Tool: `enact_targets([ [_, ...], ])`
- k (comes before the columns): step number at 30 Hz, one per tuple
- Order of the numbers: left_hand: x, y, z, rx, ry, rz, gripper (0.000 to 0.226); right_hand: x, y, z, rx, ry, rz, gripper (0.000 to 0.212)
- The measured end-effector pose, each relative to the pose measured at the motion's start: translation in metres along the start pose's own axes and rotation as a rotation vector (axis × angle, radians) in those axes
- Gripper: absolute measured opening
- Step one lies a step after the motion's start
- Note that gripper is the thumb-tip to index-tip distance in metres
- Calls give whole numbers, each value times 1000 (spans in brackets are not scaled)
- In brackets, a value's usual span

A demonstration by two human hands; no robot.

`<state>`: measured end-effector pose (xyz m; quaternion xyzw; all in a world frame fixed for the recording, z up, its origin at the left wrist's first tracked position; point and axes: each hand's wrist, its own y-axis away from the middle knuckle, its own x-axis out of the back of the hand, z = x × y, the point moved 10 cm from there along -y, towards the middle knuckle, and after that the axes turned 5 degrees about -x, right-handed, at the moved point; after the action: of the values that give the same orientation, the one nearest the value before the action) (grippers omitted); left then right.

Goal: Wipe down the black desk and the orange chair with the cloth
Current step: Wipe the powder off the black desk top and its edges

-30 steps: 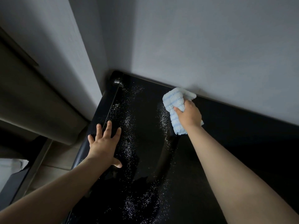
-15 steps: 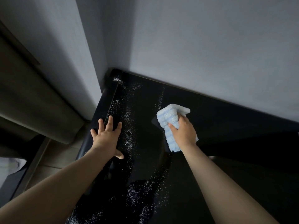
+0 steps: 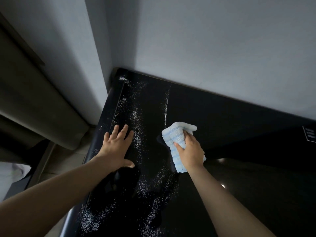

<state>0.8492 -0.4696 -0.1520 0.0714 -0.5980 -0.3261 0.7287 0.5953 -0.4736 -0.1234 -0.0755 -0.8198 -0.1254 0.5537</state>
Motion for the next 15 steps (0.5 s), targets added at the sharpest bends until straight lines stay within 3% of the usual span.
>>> enact_targets([
  [15, -69, 91, -1, 1, -70, -150, 117, -10, 81, 14, -63, 9, -28, 50],
])
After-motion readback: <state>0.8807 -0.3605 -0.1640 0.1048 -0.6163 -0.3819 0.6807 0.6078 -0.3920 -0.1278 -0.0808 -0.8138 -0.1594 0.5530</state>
